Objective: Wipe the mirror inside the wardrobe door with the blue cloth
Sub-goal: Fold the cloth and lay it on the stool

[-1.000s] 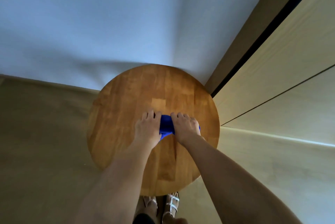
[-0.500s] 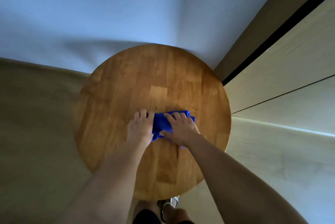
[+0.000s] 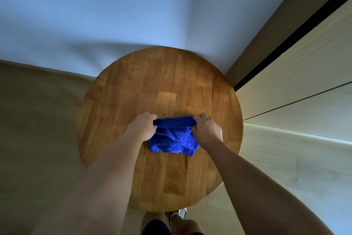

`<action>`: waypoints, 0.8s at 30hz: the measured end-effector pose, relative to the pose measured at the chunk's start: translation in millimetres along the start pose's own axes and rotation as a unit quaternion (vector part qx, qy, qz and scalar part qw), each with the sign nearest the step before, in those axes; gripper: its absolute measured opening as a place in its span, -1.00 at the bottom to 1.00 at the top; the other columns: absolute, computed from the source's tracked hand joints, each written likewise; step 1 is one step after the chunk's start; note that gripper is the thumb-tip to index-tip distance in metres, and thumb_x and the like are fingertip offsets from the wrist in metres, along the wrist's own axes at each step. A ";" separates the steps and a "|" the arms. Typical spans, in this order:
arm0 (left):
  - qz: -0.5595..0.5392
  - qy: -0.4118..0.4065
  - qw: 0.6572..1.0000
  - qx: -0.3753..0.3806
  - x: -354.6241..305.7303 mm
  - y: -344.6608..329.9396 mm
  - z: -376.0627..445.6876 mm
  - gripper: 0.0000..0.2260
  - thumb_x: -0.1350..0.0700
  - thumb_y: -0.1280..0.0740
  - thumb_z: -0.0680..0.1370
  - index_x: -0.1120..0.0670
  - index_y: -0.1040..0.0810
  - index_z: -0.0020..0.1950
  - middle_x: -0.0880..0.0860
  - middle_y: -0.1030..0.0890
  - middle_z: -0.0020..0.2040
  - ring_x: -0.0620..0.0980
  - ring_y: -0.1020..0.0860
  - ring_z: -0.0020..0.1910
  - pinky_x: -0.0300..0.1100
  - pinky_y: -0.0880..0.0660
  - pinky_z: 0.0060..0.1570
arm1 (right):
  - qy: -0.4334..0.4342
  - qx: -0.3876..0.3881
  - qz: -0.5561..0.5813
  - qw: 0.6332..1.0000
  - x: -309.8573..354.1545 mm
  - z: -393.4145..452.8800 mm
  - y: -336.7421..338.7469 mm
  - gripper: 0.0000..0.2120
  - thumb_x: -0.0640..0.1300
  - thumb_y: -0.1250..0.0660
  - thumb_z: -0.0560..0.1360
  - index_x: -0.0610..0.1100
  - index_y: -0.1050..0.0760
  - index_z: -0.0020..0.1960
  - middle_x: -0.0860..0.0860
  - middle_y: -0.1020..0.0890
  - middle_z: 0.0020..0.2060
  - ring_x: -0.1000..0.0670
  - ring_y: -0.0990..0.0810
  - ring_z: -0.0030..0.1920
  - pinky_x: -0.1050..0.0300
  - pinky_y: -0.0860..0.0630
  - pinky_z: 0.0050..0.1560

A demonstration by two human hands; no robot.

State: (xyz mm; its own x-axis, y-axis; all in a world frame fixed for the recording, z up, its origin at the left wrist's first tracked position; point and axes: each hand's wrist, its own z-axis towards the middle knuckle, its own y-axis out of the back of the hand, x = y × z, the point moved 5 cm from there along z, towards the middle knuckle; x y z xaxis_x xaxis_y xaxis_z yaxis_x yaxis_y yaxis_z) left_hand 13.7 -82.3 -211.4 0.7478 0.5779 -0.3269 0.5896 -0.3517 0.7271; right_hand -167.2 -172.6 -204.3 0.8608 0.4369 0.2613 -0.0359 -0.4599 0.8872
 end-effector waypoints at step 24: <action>-0.639 0.121 0.760 -0.016 -52.1 30.5 -41.8 -0.90 0.20 -0.36 0.51 0.04 -0.54 0.00 0.08 -0.64 -0.10 0.09 -0.61 -0.03 0.08 -0.53 0.11 | -0.205 0.153 0.653 0.713 85.0 -1.5 69.3 -0.68 -0.01 -0.13 0.61 -0.22 -0.54 0.06 -0.14 -0.66 -0.10 -0.02 -0.58 -0.28 0.15 -0.58 -0.26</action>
State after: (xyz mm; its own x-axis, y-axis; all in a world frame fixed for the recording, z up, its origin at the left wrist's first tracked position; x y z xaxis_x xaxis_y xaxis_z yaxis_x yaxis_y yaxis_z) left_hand -20.0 -92.3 -147.0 -0.5085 0.5531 -0.6599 0.7766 0.6256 -0.0740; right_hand -97.3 -166.2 -120.0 0.2735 -0.7527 0.5989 -0.8840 -0.4422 -0.1520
